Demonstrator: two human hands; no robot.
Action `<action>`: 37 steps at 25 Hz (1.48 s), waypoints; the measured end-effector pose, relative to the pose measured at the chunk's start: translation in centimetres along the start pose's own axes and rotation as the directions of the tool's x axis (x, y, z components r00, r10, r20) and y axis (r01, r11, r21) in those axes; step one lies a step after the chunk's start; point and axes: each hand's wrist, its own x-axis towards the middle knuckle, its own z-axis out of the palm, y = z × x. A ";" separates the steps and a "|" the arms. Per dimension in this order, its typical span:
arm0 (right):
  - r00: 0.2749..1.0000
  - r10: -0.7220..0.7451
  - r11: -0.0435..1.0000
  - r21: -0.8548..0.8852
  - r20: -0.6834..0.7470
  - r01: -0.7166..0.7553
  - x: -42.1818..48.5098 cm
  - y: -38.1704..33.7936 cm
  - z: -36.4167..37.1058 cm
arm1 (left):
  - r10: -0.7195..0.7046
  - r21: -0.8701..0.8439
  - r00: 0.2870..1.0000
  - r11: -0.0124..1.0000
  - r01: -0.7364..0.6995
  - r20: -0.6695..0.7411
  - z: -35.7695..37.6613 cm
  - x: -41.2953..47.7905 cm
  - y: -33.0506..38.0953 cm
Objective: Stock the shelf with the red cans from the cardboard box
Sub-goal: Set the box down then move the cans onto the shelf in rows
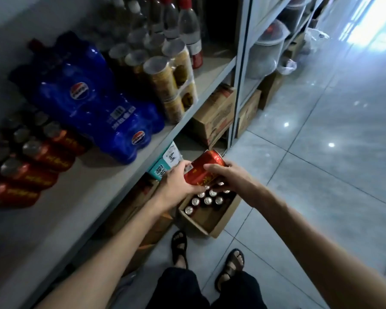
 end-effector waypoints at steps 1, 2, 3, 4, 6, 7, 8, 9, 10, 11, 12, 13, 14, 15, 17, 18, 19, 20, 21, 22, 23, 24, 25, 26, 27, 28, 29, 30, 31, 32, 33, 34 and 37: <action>0.998 -0.035 0.999 0.013 0.044 0.034 -0.9 -1.7 1.3 | -0.012 -0.058 1.000 0.998 0.012 -0.003 -2.0 -1.5 0.6; 0.996 -0.055 0.998 0.034 0.077 0.053 -1.8 -3.0 3.0 | -0.029 -0.109 0.999 0.994 0.026 -0.018 -3.8 -3.3 0.8; 0.992 -0.062 0.997 0.050 0.107 0.057 -2.5 -4.0 4.8 | -0.043 -0.147 0.998 0.988 0.035 -0.050 -5.4 -5.2 0.7; 0.988 -0.059 0.997 0.063 0.139 0.051 -2.9 -4.7 6.7 | -0.052 -0.161 0.994 0.986 0.037 -0.092 -6.9 -6.9 0.5; 0.972 -0.028 0.997 0.073 0.232 0.012 -3.3 -5.1 10.5 | -0.097 -0.186 0.982 0.980 0.065 -0.164 -9.0 -10.1 -0.7; 0.962 -0.009 0.997 0.072 0.273 -0.011 -3.2 -4.9 12.3 | -0.125 -0.203 0.972 0.976 0.085 -0.197 -9.8 -11.3 -1.7; 0.951 0.018 0.997 0.066 0.309 -0.040 -3.0 -4.7 14.4 | -0.158 -0.222 0.961 0.969 0.106 -0.229 -10.6 -12.7 -3.0; 0.941 0.050 0.996 0.057 0.334 -0.074 -2.8 -4.3 16.7 | -0.191 -0.248 0.949 0.960 0.128 -0.251 -11.2 -14.0 -4.5; 0.932 0.083 0.993 0.045 0.352 -0.105 -2.6 -3.9 19.0 | -0.223 -0.279 0.937 0.949 0.146 -0.269 -11.8 -15.3 -6.2; 0.929 0.102 0.993 0.025 0.357 -0.119 -2.2 -3.4 21.3 | -0.251 -0.312 0.926 0.937 0.159 -0.282 -12.4 -16.5 -7.8; 0.929 0.116 0.992 -0.002 0.351 -0.123 -2.0 -3.0 23.5 | -0.279 -0.338 0.915 0.925 0.174 -0.293 -12.9 -17.6 -9.5; 0.933 0.121 0.993 -0.032 0.339 -0.117 -1.6 -2.5 25.8 | -0.305 -0.368 0.901 0.912 0.183 -0.307 -13.6 -18.6 -11.3; 0.939 0.117 0.993 -0.064 0.323 -0.101 -1.3 -2.2 28.0 | -0.327 -0.405 0.886 0.896 0.181 -0.328 -14.3 -19.4 -13.0; 0.947 0.089 0.993 -0.104 0.308 -0.060 -0.8 -1.9 30.1 | -0.344 -0.445 0.869 0.880 0.167 -0.355 -15.0 -20.1 -14.6; 0.957 -0.042 0.970 -0.218 0.286 0.108 0.3 -1.7 34.0 | -0.398 -0.521 0.817 0.842 0.144 -0.417 -16.3 -21.3 -18.1; 0.955 -0.115 0.938 -0.286 0.273 0.195 1.0 -1.5 35.8 | -0.437 -0.503 0.791 0.842 0.194 -0.428 -16.8 -21.9 -19.9; 0.946 -0.186 0.896 -0.348 0.266 0.274 1.5 -1.2 37.4 | -0.472 -0.419 0.765 0.860 0.291 -0.438 -17.1 -22.6 -21.7; 0.925 -0.264 0.849 -0.389 0.273 0.357 2.1 -0.9 38.7 | -0.502 -0.292 0.749 0.864 0.411 -0.433 -17.2 -23.3 -23.3; 0.894 -0.344 0.796 -0.416 0.287 0.440 2.6 -0.6 39.8 | -0.526 -0.176 0.745 0.847 0.501 -0.410 -17.3 -23.7 -24.5; 0.858 -0.413 0.736 -0.442 0.306 0.513 3.1 -0.3 40.8 | -0.557 -0.087 0.743 0.817 0.570 -0.371 -17.4 -24.0 -25.3; 0.820 -0.468 0.677 -0.462 0.330 0.572 3.7 0.3 41.5 | -0.583 -0.008 0.742 0.788 0.616 -0.330 -17.7 -24.0 -25.9; 0.781 -0.511 0.623 -0.472 0.358 0.624 4.3 0.8 42.0 | -0.601 0.073 0.743 0.761 0.645 -0.294 -17.9 -23.8 -26.2; 0.754 -0.536 0.587 -0.474 0.379 0.656 4.8 1.3 42.6 | -0.615 0.138 0.744 0.739 0.659 -0.262 -18.1 -23.5 -26.5; 0.744 -0.543 0.572 -0.476 0.390 0.668 5.3 1.9 43.0 | -0.623 0.176 0.747 0.728 0.662 -0.233 -18.3 -23.1 -26.5; 0.741 -0.547 0.566 -0.480 0.390 0.671 5.7 2.4 43.3 | -0.629 0.197 0.749 0.723 0.662 -0.209 -18.4 -22.8 -26.5; 0.738 -0.555 0.559 -0.484 0.385 0.673 6.0 2.7 43.7 | -0.635 0.219 0.747 0.714 0.665 -0.200 -18.4 -22.6 -26.4; 0.731 -0.568 0.549 -0.487 0.378 0.679 6.3 2.9 44.0 | -0.637 0.251 0.743 0.699 0.670 -0.206 -18.5 -22.5 -26.5; 0.726 -0.578 0.542 -0.490 0.373 0.683 6.6 3.0 44.4 | -0.637 0.281 0.740 0.685 0.672 -0.216 -18.6 -22.4 -26.5; 0.726 -0.581 0.541 -0.492 0.367 0.682 6.9 3.0 44.7 | -0.636 0.303 0.740 0.676 0.672 -0.220 -18.8 -22.3 -26.4; 0.732 -0.579 0.546 -0.496 0.360 0.675 7.1 2.9 44.9 | -0.633 0.319 0.742 0.673 0.668 -0.219 -18.9 -22.2 -26.3; 0.740 -0.571 0.551 -0.502 0.355 0.666 7.4 2.9 45.0 | -0.629 0.334 0.747 0.671 0.662 -0.216 -19.0 -22.2 -26.2; 0.748 -0.560 0.555 -0.509 0.356 0.658 7.6 3.0 44.9 | -0.625 0.345 0.750 0.669 0.658 -0.218 -19.0 -22.1 -26.1; 0.760 -0.530 0.553 -0.525 0.377 0.647 7.8 3.8 44.6 | -0.627 0.356 0.743 0.655 0.666 -0.236 -18.9 -22.1 -25.8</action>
